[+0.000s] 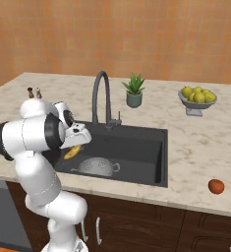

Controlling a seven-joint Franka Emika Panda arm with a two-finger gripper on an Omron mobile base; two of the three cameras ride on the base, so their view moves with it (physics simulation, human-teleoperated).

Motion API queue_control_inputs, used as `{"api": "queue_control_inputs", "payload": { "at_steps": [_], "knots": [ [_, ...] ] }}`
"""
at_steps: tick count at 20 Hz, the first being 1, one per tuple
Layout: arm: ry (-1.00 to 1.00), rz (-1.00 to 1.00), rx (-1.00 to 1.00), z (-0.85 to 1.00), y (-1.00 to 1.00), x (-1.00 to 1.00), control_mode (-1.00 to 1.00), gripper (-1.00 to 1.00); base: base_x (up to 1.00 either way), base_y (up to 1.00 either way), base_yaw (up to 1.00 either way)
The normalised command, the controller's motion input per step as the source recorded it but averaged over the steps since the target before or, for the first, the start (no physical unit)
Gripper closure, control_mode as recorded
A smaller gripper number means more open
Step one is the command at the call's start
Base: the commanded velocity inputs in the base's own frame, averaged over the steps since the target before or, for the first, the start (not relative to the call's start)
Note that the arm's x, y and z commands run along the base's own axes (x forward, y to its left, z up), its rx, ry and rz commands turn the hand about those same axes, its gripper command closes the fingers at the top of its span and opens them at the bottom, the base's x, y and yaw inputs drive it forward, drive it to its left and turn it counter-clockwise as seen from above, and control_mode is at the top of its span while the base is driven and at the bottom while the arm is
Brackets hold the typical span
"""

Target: Put the colander in the sink, put the orange, banana, tangerine in the colander, and turn on the sink faucet and pour water over the colander.

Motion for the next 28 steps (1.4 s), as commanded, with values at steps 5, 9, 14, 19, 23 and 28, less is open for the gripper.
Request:
{"api": "queue_control_inputs", "payload": {
  "at_steps": [5,9,14,19,23,28],
  "knots": [
    [0.0,0.0,-0.02,-0.56,-0.4,0.11,-1.0,1.0,0.0,0.0,0.0],
    [0.0,0.0,0.0,-0.43,-0.45,0.01,-1.0,1.0,0.0,0.0,0.0],
    [0.04,0.0,0.0,-0.31,-0.3,0.01,-1.0,1.0,0.0,0.0,0.0],
    [0.15,0.0,0.01,-0.33,-0.09,0.15,-1.0,1.0,0.0,0.0,0.0],
    [0.2,0.0,0.07,-0.35,0.0,0.11,-1.0,1.0,0.0,0.0,0.0],
    [0.14,0.0,0.05,-0.25,-0.04,0.19,-1.0,1.0,0.0,0.0,0.0]
  ]
}}
